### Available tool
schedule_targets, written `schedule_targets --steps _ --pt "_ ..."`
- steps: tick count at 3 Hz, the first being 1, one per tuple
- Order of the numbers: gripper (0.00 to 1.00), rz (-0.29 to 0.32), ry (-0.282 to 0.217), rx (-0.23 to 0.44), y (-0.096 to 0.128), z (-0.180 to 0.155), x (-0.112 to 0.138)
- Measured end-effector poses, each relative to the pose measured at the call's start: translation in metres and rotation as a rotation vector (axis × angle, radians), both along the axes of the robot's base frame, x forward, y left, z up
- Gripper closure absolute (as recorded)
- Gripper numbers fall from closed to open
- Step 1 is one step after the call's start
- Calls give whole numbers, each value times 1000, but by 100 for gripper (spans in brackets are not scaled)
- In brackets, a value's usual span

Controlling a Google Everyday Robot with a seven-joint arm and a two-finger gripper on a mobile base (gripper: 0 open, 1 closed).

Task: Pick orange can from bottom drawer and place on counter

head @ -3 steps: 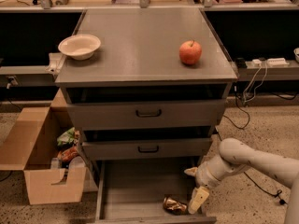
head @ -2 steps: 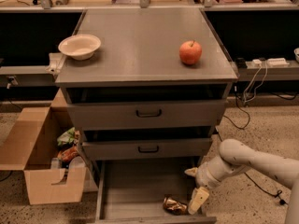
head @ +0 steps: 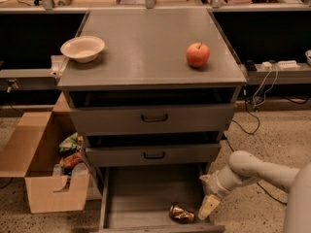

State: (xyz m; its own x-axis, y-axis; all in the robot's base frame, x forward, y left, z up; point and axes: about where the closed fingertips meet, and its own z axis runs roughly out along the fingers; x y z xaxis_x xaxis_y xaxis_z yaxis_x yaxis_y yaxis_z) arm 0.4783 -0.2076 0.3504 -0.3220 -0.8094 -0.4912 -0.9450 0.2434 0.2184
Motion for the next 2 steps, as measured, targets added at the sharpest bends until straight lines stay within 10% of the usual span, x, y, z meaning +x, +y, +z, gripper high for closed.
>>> schedule_targets --steps 2 --pt "0 60 -31 -117 -7 -81 40"
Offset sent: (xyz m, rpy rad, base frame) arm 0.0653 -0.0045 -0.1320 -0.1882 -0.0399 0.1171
